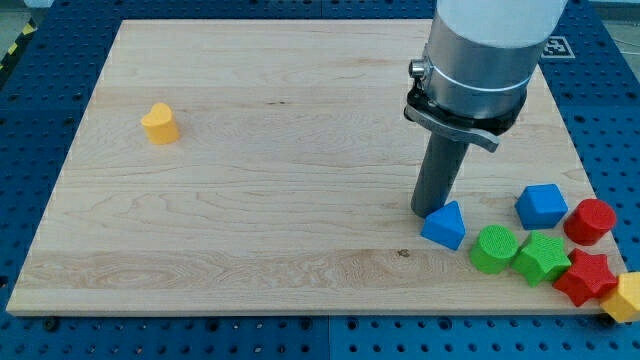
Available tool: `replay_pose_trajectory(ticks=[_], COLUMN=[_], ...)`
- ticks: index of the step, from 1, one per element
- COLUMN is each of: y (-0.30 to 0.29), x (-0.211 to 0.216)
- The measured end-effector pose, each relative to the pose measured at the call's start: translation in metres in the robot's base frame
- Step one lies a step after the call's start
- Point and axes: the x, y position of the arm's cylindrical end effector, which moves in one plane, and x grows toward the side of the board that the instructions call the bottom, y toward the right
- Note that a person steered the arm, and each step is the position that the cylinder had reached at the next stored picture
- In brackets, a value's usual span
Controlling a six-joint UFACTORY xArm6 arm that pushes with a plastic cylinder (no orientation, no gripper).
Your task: Slide the blue triangle into the green circle
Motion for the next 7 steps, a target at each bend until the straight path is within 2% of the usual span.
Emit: replay_pose_trajectory(ticks=[7], y=[0.0029], x=[0.0161])
